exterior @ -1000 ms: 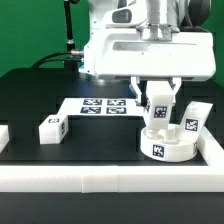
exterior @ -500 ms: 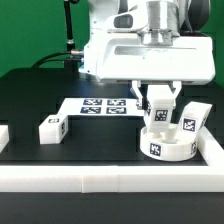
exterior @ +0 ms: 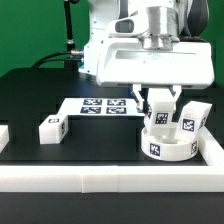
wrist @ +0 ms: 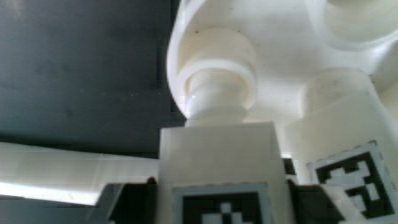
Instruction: Assemble stool
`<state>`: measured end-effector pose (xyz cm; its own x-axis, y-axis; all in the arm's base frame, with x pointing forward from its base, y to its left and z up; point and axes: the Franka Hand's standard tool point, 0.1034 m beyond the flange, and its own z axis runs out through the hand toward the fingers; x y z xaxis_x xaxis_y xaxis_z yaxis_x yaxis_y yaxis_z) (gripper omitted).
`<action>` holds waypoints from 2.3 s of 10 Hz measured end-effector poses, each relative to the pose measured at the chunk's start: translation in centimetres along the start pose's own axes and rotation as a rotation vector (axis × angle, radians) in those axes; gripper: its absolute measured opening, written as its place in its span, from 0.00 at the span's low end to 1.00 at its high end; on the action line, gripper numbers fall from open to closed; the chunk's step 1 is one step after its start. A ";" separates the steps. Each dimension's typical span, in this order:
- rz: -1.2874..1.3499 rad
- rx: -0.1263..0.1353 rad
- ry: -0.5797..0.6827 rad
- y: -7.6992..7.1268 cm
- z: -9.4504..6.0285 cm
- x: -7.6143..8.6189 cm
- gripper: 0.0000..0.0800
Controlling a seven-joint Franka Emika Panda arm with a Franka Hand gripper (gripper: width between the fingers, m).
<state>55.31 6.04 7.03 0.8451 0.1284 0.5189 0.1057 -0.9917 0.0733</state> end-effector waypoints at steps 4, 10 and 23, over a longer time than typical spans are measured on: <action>0.000 0.008 -0.047 0.0 0.1 -0.3 0.62; 0.008 0.031 -0.109 0.9 -2.8 2.1 0.81; 0.119 0.102 -0.503 0.1 -3.0 2.4 0.81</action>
Offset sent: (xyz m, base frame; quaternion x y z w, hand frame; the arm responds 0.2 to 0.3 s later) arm 0.0000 0.0000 0.0000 0.0000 0.0000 0.0000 1.0000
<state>55.82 6.27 10.86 0.9989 0.0205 0.0433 0.0229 -0.9981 -0.0575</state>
